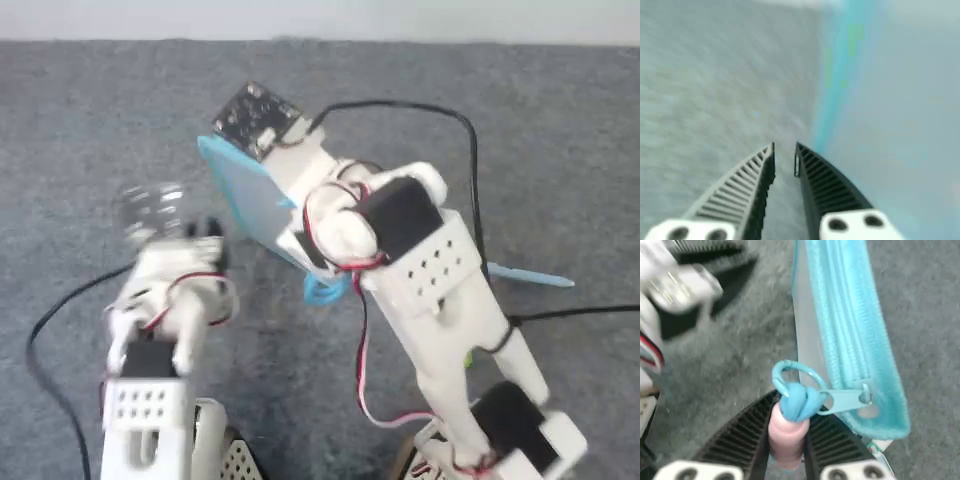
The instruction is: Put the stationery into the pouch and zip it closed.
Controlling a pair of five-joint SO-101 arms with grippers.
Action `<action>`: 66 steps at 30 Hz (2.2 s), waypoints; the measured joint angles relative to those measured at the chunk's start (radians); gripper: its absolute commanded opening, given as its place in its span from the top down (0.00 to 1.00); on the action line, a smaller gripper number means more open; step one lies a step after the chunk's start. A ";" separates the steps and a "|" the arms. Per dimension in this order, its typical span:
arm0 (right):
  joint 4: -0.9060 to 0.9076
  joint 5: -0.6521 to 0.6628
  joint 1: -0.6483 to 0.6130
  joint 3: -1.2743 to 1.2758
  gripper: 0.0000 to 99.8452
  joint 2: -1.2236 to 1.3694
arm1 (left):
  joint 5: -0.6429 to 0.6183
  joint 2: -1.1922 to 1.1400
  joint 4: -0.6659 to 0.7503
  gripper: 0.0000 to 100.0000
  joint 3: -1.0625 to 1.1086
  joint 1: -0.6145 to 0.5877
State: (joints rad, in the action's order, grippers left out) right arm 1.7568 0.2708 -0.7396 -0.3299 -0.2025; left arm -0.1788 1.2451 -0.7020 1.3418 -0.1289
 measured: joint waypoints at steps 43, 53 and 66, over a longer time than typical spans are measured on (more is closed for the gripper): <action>-0.017 0.359 0.367 1.019 0.99 -0.632 | 0.100 0.549 -0.186 0.86 0.048 -0.471; -0.373 0.193 0.413 1.023 0.99 -0.371 | 0.100 0.549 -0.186 0.86 0.048 -0.470; -0.531 0.035 0.681 0.815 0.99 0.071 | 0.100 0.549 -0.186 0.86 0.071 -0.405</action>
State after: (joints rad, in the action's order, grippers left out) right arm 1.2259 0.3061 -0.0583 0.4849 -0.1320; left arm -0.0790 1.7944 -0.8876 1.4124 -0.5340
